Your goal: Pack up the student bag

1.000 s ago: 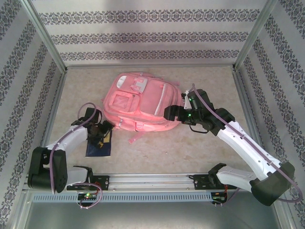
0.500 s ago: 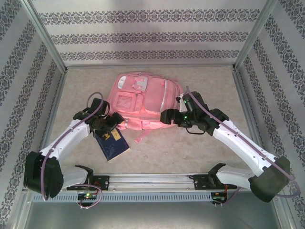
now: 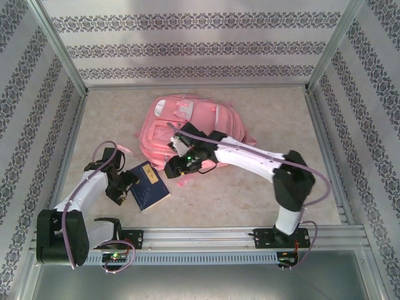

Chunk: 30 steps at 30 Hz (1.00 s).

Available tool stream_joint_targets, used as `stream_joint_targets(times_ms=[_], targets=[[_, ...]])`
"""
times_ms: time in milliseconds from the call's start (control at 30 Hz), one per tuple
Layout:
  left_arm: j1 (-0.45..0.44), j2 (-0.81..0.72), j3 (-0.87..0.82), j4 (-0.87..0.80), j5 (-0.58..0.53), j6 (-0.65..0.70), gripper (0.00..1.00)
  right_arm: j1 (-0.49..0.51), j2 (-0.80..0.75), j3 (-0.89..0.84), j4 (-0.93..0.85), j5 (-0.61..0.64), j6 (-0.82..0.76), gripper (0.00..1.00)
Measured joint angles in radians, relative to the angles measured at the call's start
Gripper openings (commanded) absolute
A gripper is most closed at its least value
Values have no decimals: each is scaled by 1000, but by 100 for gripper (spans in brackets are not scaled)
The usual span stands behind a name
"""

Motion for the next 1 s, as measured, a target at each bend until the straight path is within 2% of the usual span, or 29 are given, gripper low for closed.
stream_joint_targets(times_ms=[133, 333, 700, 1000], targets=[[5, 9, -36, 48, 36, -14, 70, 27, 152, 118, -29, 4, -11, 61], [11, -12, -64, 61, 39, -30, 65, 63, 296, 246, -95, 70, -30, 61], [19, -54, -103, 75, 43, -43, 56, 87, 428, 355, -154, 125, -27, 61], [25, -66, -116, 76, 43, -57, 51, 93, 472, 401, -157, 55, 7, 53]])
